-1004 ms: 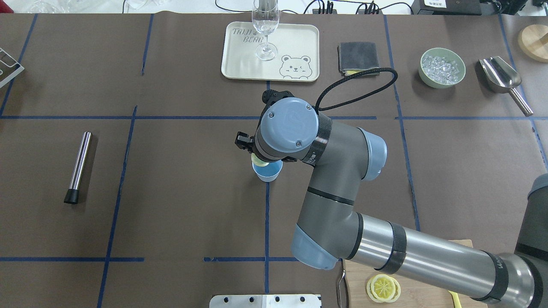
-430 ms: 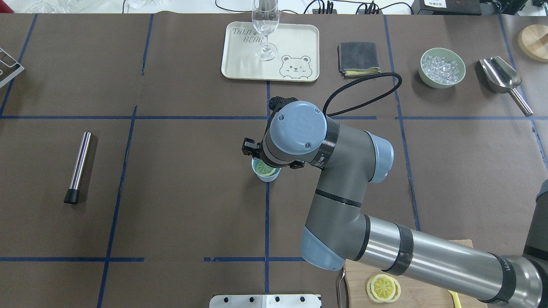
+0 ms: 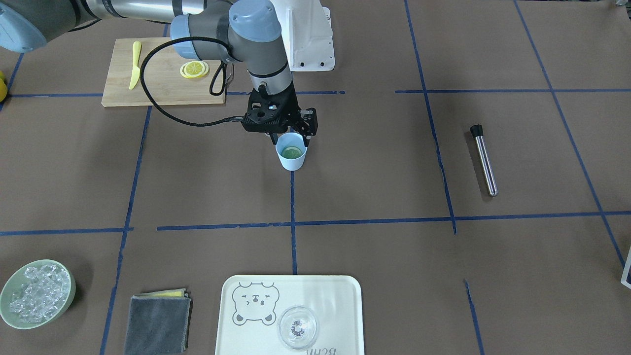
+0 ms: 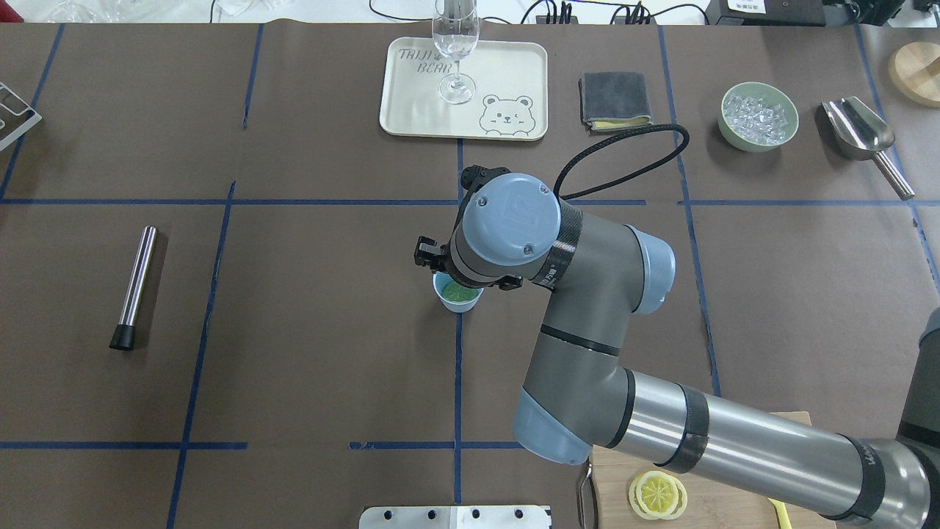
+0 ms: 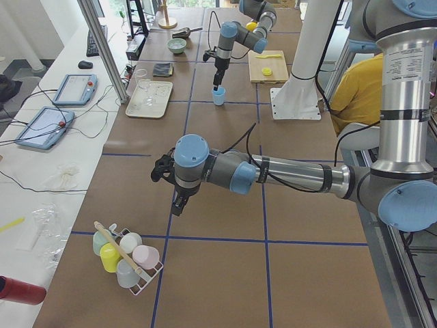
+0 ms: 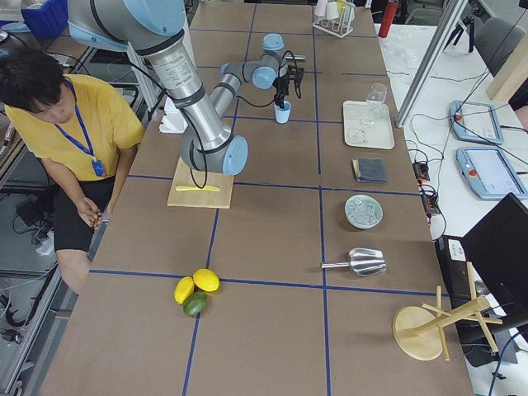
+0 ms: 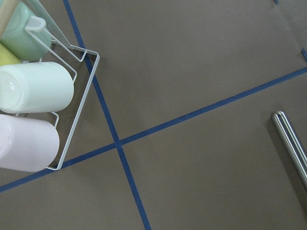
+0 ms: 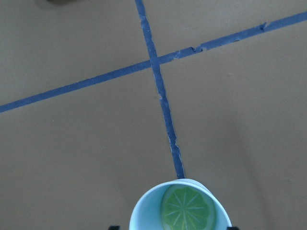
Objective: Squeeze lemon into cup
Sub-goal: 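Carry the lemon slice over the blue cup and release it inside, then raise and retract the right gripper while the left gripper reaches the steel muddler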
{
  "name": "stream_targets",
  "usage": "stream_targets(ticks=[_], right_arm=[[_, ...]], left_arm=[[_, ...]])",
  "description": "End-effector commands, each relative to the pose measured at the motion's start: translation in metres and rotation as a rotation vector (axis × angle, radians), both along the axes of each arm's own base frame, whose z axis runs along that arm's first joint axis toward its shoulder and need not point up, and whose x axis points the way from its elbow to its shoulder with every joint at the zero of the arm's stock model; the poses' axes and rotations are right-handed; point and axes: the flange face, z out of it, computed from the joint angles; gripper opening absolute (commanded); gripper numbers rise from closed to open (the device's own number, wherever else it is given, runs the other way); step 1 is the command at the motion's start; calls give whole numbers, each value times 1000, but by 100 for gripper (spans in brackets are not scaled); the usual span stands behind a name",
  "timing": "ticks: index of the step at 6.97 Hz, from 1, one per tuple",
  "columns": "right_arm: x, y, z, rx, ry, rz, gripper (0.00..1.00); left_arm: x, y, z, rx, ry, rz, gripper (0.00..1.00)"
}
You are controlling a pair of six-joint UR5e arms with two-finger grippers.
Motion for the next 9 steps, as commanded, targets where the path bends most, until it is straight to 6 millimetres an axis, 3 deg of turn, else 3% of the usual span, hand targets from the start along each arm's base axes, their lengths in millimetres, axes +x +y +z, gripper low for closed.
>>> stream_targets(ticks=[1, 3, 5, 7, 9], right_arm=[[60, -20, 16, -48, -44, -34, 100], [136, -32, 63, 55, -33, -134, 100], [140, -33, 68, 48, -34, -147, 100], [137, -33, 73, 38, -26, -149, 100], [137, -33, 75, 38, -24, -152, 100]], left_arm=[[79, -3, -15, -94, 87, -69, 100], [139, -2, 0, -180, 123, -115, 100], [207, -25, 7, -243, 82, -75, 99], [251, -22, 10, -262, 13, -69, 97], [307, -35, -21, -281, -28, -13, 97]])
